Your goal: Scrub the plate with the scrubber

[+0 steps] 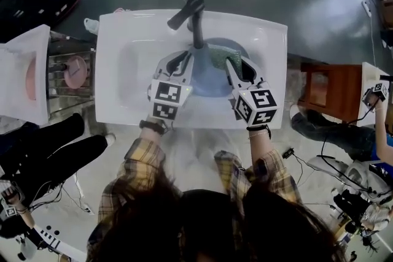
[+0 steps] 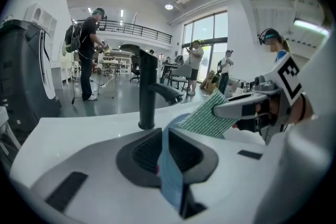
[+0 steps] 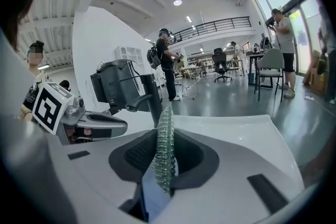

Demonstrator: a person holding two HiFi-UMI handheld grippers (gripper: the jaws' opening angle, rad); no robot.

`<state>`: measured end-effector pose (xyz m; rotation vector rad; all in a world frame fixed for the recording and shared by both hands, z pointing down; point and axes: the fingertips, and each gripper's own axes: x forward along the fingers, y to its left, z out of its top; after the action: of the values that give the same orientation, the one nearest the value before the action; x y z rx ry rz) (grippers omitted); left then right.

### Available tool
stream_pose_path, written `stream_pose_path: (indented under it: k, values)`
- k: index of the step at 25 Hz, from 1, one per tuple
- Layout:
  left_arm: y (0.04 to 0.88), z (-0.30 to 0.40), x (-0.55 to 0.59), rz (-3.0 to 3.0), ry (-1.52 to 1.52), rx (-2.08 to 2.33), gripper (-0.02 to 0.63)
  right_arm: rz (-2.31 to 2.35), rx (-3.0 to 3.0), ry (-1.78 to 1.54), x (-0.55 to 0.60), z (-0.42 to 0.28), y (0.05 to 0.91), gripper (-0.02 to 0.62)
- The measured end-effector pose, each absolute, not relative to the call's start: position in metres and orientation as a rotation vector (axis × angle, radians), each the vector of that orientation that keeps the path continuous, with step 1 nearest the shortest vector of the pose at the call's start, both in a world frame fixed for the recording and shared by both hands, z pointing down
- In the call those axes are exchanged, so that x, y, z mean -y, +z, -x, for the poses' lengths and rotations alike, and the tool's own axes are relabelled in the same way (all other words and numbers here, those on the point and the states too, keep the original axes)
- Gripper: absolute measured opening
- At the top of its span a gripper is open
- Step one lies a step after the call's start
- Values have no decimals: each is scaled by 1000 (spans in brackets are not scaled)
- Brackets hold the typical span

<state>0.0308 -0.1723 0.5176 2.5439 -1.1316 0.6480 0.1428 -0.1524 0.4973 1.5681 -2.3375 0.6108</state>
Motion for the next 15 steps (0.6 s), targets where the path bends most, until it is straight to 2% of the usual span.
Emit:
stream_pose_path:
  k: [4, 6, 7, 15]
  values:
    - [538, -28, 176, -2497, 668, 1137, 30, -1571, 2306, 582, 156, -151, 508, 101]
    - [550, -26, 176, -2480, 706, 1106, 112, -1567, 2271, 532, 160, -153, 515, 101]
    - [556, -25, 176, -2473, 719, 1095, 121, -1563, 2255, 507, 161, -153, 518, 101]
    - [590, -20, 173, -2388, 818, 1038, 121, -1547, 2190, 347, 175, -153, 530, 107]
